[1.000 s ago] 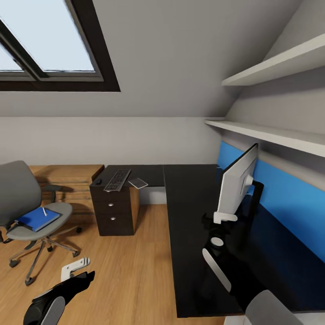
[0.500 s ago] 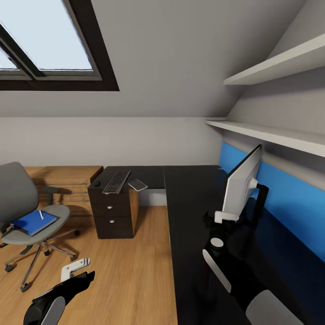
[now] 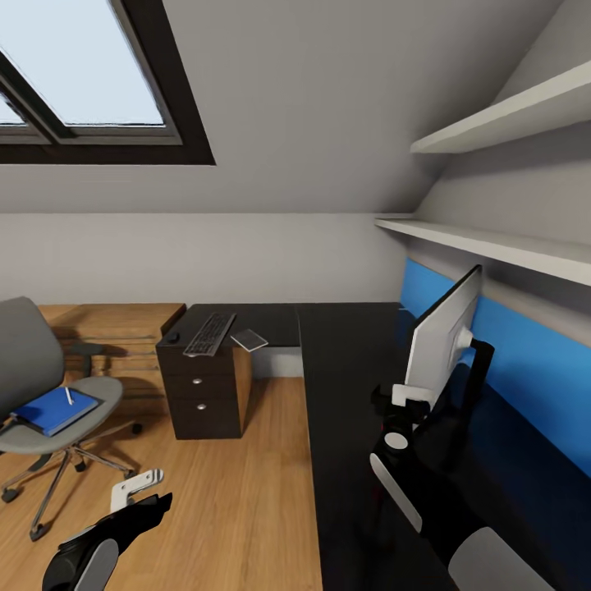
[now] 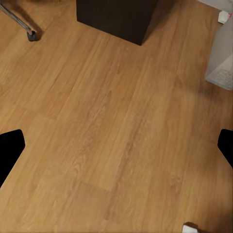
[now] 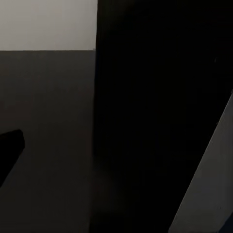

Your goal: In the bedroom, organize the workspace by keeping the computer under the desk, ensuring the monitor is on the desk, placing the keyboard on the desk next to the monitor, placing the mouse on the desk next to the keyboard, moving the folder from the swivel chair onto the desk next to the mouse, stacking the notebook on top of the folder with the pen on top of the notebook, and positioning the swivel chair next to the desk.

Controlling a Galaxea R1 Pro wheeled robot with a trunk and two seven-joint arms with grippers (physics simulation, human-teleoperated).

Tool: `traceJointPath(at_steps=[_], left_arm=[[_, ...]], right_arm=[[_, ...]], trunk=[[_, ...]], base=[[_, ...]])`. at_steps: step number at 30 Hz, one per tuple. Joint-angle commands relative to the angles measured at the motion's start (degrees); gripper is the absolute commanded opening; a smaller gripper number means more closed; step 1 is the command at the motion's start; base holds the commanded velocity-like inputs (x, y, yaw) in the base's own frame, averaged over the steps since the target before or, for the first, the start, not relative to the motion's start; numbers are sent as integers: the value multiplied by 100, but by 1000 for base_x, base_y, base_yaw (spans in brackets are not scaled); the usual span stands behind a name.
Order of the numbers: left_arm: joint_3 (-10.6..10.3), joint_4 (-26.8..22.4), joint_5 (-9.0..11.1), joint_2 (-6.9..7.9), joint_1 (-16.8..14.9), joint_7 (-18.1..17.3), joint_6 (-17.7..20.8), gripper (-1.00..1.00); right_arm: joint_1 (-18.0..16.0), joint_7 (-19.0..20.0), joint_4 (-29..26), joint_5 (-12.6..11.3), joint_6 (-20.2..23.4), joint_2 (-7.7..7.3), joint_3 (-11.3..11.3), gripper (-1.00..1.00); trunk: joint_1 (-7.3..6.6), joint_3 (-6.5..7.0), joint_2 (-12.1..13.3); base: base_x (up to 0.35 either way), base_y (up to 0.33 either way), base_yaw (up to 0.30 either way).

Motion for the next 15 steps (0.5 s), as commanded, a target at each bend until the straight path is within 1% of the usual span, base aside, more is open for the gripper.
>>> traceJointPath(at_steps=[1, 9, 12, 15], left_arm=[[-3, -8, 61, 2, -4, 50, 16, 100], [-4, -8, 60, 1, -4, 52, 16, 100], [-7, -8, 60, 1, -4, 51, 16, 100], [-9, -8, 60, 1, -4, 53, 16, 100]], right_arm=[[-8, -41, -11, -21, 48, -8, 27, 100], [-8, -43, -9, -22, 48, -9, 23, 100], [-8, -48, -10, -22, 48, -9, 22, 100], [-8, -73, -9, -22, 52, -9, 24, 100]], trunk=[[1, -8, -5], [1, -8, -5], [1, -8, -5], [1, -8, -5]], base=[[19, 0, 0], [-4, -8, 0], [-100, -98, 0], [-175, -167, 0]])
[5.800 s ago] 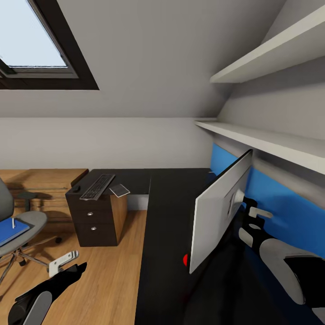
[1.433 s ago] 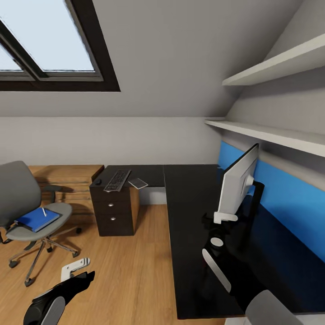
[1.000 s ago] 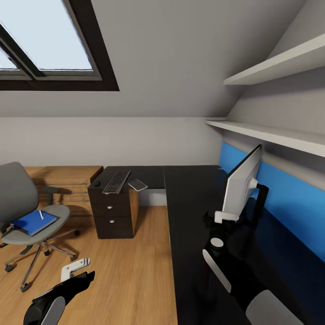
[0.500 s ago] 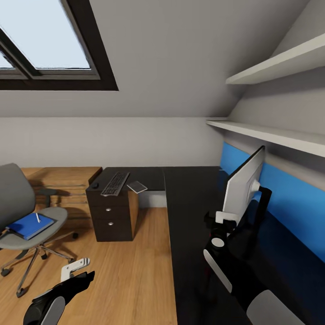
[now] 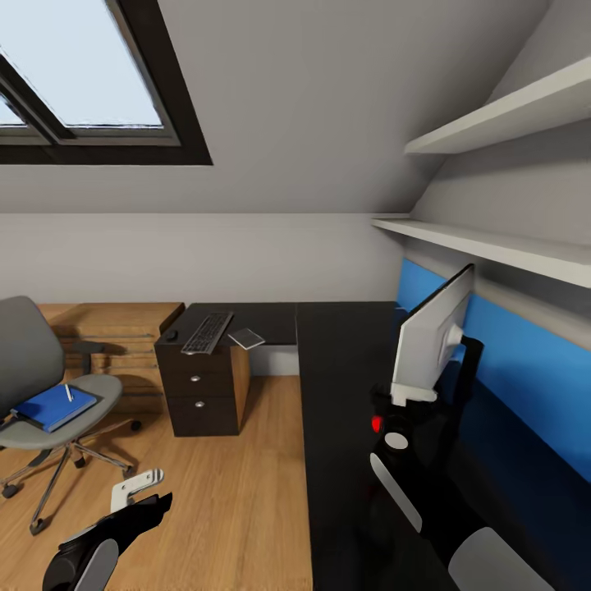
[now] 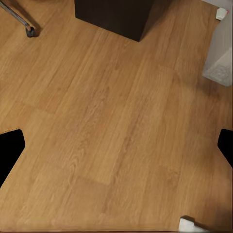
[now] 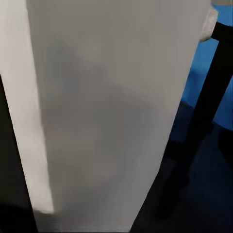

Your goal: In the bedroom, organize the workspace by keeping the computer under the desk, ensuring the monitor is on the desk, placing the keyboard on the desk next to the monitor, placing the mouse on the desk next to the keyboard, moving the folder from the swivel chair onto the desk next to the mouse, stacking the notebook on top of the folder with the pen on top of the notebook, and positioning the swivel chair next to the desk.

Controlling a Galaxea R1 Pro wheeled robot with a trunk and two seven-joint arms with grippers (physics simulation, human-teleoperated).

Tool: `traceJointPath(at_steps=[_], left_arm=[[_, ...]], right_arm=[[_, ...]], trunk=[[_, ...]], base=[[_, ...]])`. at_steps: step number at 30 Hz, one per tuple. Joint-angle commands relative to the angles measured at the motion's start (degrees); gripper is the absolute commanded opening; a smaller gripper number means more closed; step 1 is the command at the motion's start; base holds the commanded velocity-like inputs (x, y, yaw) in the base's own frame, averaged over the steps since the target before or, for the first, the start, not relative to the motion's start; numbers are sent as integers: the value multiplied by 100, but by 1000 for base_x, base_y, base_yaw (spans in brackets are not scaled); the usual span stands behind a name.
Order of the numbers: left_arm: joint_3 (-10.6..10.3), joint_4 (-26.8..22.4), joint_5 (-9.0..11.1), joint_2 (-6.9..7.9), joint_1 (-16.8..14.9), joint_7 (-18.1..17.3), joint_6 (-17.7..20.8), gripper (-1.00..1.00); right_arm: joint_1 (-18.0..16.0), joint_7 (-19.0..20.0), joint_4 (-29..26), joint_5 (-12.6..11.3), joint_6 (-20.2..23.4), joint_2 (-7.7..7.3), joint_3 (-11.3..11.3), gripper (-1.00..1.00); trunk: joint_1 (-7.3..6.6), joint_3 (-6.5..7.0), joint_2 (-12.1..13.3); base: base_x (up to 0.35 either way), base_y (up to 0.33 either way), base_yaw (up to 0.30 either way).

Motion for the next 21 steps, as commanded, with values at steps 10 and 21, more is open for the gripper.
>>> traceJointPath(at_steps=[10, 21], left_arm=[[-5, -9, 61, 1, -4, 53, 18, 100], [3, -9, 61, 1, -4, 52, 18, 100]], right_arm=[[-7, -143, 4, -13, 55, -8, 26, 100], [-7, -144, 26, -16, 56, -8, 26, 100]], trunk=[[-2, -8, -5], [-2, -8, -5]], base=[[-238, -228, 0], [-150, -143, 0]])
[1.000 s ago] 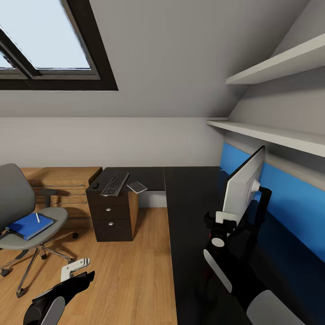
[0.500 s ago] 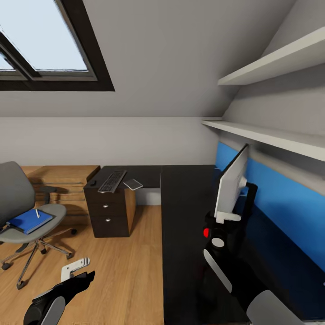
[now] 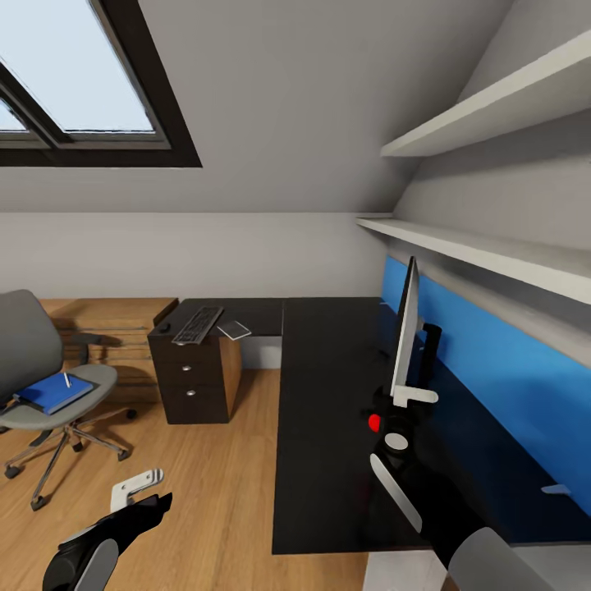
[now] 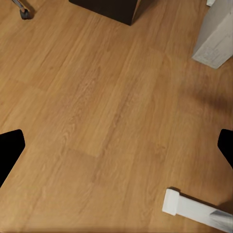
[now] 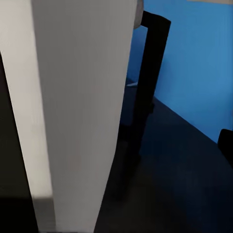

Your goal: In the bedroom, organize the workspace by keeping the computer under the desk, ensuring the monitor is on the desk, placing the keyboard on the desk next to the monitor, placing the mouse on the desk next to the keyboard, moving the folder from the swivel chair onto the desk next to the mouse, stacking the notebook on top of the folder with the pen on top of the notebook, and positioning the swivel chair next to the desk.

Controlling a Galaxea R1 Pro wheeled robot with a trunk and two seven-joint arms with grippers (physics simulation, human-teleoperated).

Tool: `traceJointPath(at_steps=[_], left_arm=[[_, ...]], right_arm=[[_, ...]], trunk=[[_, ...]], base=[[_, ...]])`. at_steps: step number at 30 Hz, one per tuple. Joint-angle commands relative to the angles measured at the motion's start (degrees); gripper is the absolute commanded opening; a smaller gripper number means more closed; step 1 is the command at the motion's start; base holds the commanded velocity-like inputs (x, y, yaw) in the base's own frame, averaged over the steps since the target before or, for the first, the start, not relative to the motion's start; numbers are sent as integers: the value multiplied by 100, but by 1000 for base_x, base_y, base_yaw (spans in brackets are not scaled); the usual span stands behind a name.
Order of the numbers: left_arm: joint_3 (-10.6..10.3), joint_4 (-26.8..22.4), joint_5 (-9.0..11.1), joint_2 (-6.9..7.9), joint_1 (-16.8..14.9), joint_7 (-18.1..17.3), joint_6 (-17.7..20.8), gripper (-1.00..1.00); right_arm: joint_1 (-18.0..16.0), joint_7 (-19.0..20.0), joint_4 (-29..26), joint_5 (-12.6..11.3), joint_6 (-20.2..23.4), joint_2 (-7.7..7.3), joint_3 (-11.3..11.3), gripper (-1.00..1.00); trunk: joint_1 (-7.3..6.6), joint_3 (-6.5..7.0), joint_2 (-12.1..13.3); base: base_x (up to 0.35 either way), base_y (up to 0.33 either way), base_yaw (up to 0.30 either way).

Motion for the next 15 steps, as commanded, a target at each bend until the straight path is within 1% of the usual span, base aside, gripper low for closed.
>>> traceJointPath(at_steps=[1, 10, 15], left_arm=[[0, -8, 61, 2, -4, 51, 16, 100], [1, -13, 61, 2, -4, 52, 16, 100], [6, -11, 60, 2, -4, 51, 16, 100]], right_arm=[[-7, -46, -10, -17, 53, -8, 25, 100], [-7, -46, 13, -19, 49, -8, 25, 100], [-7, -46, 29, -20, 46, -8, 25, 100]], trunk=[[0, -8, -5], [0, -8, -5], [0, -8, -5]], base=[[-19, -17, 0], [-5, -13, 0], [0, -174, 0]])
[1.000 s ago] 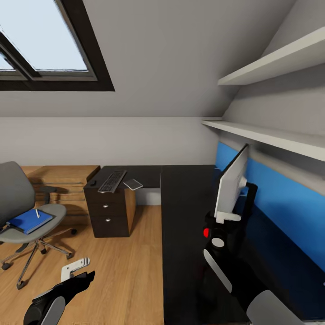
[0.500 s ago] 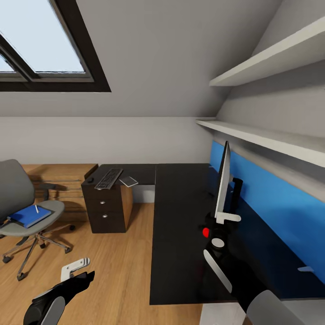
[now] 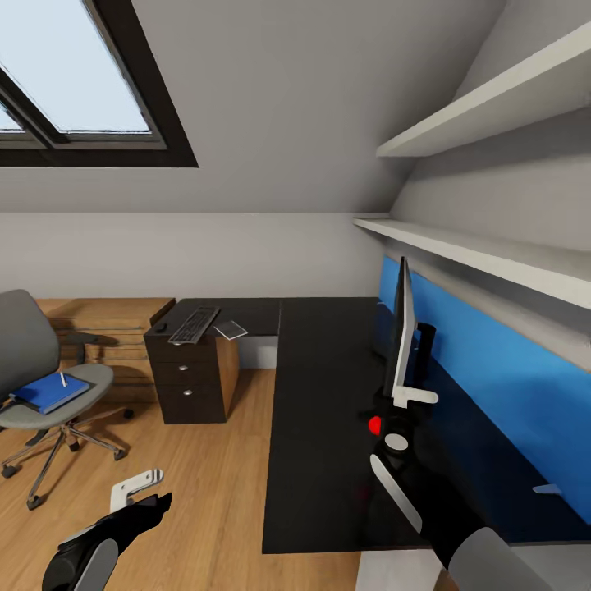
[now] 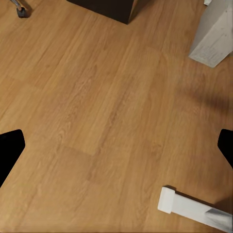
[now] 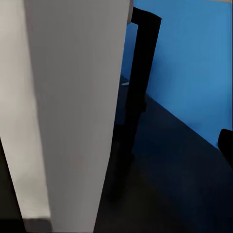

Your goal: In the bedroom, organize the workspace by keeping the computer under the desk, ensuring the monitor is on the desk, placing the keyboard on the desk next to the monitor, placing the mouse on the desk next to the keyboard, moving the folder from the swivel chair onto the desk next to the mouse, stacking the notebook on top of the folder with the pen on top of the notebook, and positioning the swivel chair next to the desk.

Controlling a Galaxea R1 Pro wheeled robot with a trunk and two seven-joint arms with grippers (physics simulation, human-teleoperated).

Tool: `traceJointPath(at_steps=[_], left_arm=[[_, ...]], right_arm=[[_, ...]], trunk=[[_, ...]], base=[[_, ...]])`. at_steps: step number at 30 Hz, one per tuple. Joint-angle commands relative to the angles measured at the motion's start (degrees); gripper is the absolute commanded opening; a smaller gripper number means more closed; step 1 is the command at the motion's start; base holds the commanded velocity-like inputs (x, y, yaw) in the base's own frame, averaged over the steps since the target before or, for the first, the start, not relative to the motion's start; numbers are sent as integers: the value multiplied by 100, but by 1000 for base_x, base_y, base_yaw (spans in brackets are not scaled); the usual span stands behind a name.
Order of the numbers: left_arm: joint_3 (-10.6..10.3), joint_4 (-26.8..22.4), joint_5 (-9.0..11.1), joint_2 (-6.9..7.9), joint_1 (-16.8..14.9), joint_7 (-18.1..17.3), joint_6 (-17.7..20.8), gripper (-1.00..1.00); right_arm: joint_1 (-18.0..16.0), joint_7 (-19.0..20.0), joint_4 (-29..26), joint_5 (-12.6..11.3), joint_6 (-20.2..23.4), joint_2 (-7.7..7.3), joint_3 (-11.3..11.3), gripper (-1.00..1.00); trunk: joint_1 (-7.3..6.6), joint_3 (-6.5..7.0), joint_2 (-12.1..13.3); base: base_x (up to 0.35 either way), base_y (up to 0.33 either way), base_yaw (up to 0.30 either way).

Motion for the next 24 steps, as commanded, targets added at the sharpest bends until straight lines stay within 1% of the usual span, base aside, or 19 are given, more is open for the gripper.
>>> traceJointPath(at_steps=[1, 7, 11, 15, 20, 24], left_arm=[[-2, -11, 59, 1, -4, 49, 17, 100], [-2, -9, 60, 1, -4, 52, 17, 100], [-8, -11, 61, 1, -4, 54, 17, 100], [-9, -11, 61, 1, -4, 55, 17, 100], [-9, -8, 61, 1, -4, 54, 17, 100], [-9, -7, 61, 1, -4, 55, 17, 100]], right_arm=[[-7, -44, -8, -17, 52, -8, 26, 100], [-7, -44, -10, -17, 52, -8, 26, 100], [-7, -44, -13, -17, 51, -8, 26, 100], [-7, -44, -14, -17, 51, -8, 26, 100], [-7, -44, -14, -11, 54, -8, 26, 100], [-7, -44, -14, -10, 59, -8, 26, 100]], trunk=[[0, -8, -5], [0, -8, -5], [0, -8, -5], [0, -8, -5], [0, -8, -5], [0, -8, -5]], base=[[0, -89, 0], [-1, -34, 0], [-119, -26, 0], [-164, -165, 0], [-27, -63, 0], [-49, -201, 0]])
